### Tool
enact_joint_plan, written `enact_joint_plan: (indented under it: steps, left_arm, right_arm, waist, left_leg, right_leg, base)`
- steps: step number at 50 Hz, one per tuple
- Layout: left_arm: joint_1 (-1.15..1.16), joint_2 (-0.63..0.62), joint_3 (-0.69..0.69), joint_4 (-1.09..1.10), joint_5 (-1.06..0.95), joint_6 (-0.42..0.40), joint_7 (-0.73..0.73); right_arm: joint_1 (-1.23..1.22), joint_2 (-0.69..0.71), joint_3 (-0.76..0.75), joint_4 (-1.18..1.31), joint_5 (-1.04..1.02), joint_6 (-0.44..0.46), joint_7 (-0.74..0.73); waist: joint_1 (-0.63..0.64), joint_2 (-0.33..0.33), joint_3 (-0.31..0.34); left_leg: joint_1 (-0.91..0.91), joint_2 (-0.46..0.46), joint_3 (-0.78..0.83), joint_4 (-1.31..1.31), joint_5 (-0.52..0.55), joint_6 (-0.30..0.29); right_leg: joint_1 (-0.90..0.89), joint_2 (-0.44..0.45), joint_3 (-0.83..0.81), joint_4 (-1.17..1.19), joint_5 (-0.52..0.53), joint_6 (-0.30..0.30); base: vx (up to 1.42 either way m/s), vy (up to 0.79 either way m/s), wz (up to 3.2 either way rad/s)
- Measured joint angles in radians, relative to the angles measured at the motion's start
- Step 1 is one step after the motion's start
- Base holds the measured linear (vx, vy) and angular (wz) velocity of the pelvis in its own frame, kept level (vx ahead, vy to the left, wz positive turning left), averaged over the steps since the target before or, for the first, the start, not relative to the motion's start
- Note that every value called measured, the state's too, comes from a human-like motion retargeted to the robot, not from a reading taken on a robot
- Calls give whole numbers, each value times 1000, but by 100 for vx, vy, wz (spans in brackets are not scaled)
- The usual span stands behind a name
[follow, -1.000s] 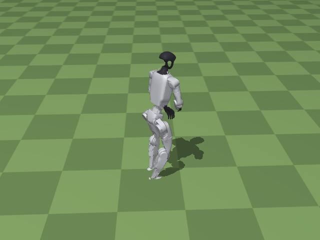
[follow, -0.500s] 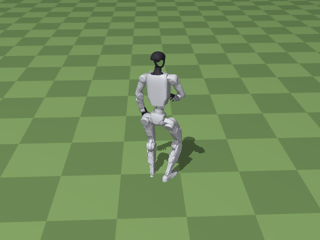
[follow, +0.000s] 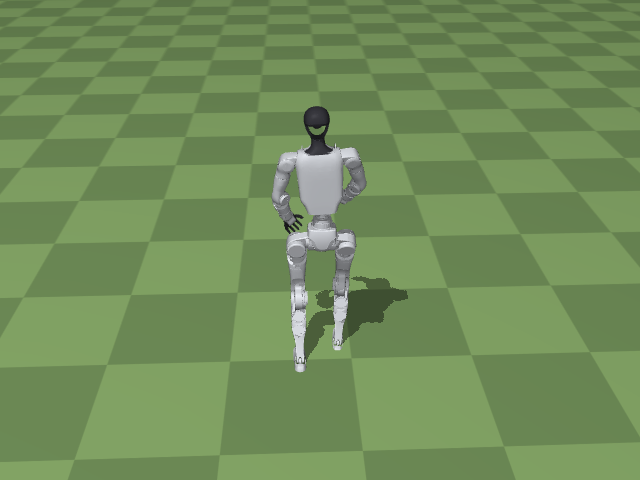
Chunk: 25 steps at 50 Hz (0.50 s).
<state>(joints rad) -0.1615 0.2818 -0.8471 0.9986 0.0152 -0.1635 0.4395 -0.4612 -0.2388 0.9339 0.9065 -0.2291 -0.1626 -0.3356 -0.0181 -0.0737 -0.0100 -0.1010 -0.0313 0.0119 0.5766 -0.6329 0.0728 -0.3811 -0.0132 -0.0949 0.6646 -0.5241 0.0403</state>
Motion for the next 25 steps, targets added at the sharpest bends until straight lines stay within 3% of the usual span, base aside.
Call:
enact_joint_plan:
  steps: [8,25]
  left_arm:
    - [-57,-46,-97,-47,-17,-34,27]
    - [-139,1,-262,-120,39,-88,43]
  right_arm:
    - [103,10,-50,99,56,6,-36]
    - [205,-12,-75,97,164,-20,-34]
  waist:
    - [-55,29,-23]
    - [-96,27,-68]
  left_leg:
    - [40,52,162,-55,-2,7]
    - [121,-47,259,-469,161,17]
  right_leg:
    - [18,-16,-43,-61,23,25]
    - [-58,-73,-22,-162,151,89]
  base:
    - [2,-1,23]
    - [-9,9,-3]
